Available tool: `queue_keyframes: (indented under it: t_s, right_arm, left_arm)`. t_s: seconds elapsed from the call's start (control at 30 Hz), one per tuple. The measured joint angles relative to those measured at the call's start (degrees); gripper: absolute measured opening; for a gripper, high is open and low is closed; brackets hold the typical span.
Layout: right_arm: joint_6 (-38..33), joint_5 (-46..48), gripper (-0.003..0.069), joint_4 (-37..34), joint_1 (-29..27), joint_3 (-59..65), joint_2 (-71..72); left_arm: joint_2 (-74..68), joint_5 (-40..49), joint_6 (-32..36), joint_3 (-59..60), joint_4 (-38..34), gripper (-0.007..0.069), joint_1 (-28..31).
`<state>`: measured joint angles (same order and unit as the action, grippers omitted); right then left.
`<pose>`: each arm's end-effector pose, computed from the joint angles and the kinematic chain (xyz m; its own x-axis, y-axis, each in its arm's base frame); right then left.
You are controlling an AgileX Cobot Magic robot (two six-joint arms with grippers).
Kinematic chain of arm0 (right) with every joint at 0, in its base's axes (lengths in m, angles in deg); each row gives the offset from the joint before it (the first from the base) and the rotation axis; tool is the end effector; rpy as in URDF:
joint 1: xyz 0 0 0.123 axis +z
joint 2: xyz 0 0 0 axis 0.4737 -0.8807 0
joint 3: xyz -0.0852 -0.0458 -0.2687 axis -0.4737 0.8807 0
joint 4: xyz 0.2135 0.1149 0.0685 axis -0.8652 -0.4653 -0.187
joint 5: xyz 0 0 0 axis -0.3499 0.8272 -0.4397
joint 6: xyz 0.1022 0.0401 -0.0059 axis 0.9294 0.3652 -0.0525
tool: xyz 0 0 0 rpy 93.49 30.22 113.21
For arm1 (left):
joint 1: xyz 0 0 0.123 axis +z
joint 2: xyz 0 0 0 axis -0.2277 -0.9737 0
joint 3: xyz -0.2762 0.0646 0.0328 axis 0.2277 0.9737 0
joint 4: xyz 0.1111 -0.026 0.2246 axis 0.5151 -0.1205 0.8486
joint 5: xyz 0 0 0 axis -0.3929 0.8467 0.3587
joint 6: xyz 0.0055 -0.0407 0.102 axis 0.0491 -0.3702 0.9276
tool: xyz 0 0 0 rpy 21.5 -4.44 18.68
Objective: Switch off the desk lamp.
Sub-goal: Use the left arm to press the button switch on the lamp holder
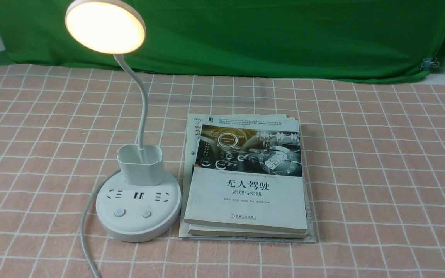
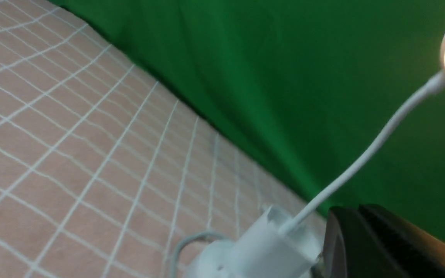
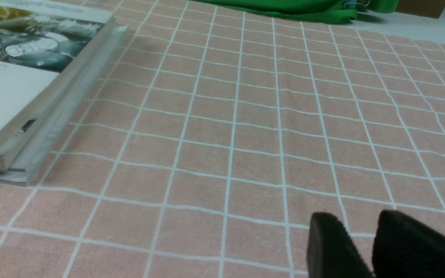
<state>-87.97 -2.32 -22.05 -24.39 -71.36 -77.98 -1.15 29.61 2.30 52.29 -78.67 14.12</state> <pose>0.0743 0.0032 0.1847 -0.1468 -0.1240 -0.9814 -0.0672 0.9911 -0.1152 0.0748 0.0027 0.2146 0.0980 -0.6120 -0.7847 0.0371 0.7902 -0.6117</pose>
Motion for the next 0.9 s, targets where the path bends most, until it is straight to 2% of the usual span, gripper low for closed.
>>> queue_keyframes:
  t_s: [0.1, 0.17, 0.33, 0.4, 0.43, 0.47, 0.6, 0.73, 0.9]
  right_arm:
    - [0.00, 0.00, 0.0240, 0.00, 0.00, 0.00, 0.00]
    - [0.00, 0.00, 0.0240, 0.00, 0.00, 0.00, 0.00]
    - [0.00, 0.00, 0.0240, 0.00, 0.00, 0.00, 0.00]
    - [0.00, 0.00, 0.0240, 0.00, 0.00, 0.00, 0.00]
    - [0.00, 0.00, 0.0240, 0.00, 0.00, 0.00, 0.00]
    - [0.00, 0.00, 0.0240, 0.00, 0.00, 0.00, 0.00]
    - [0.00, 0.00, 0.0240, 0.00, 0.00, 0.00, 0.00]
    - [0.00, 0.00, 0.0240, 0.00, 0.00, 0.00, 0.00]
    - [0.00, 0.00, 0.0240, 0.00, 0.00, 0.00, 0.00]
  left_arm:
    - [0.00, -3.28, -0.32, 0.00, -2.58, 0.0006, 0.00]
    - [-0.21, -0.94, -0.32, -0.58, -3.02, 0.0006, 0.00]
    - [-9.52, 15.03, 1.28, -11.04, 2.07, 0.0006, 0.00]
    - [-18.83, 25.63, 2.71, -19.44, 7.25, 0.0006, 0.00]
    - [-19.68, 26.59, 2.89, -20.12, 7.62, 0.0006, 0.00]
    - [-26.85, 34.04, 4.39, -25.02, 10.32, 0.0006, 0.00]
    - [-43.40, 47.57, 9.73, -35.84, 14.22, 0.0006, -0.29]
    - [-57.79, 50.33, 11.16, -42.42, 18.14, 0.0006, -5.97]
    - [-73.63, 52.14, 5.97, -49.57, 25.23, 0.0006, -16.41]
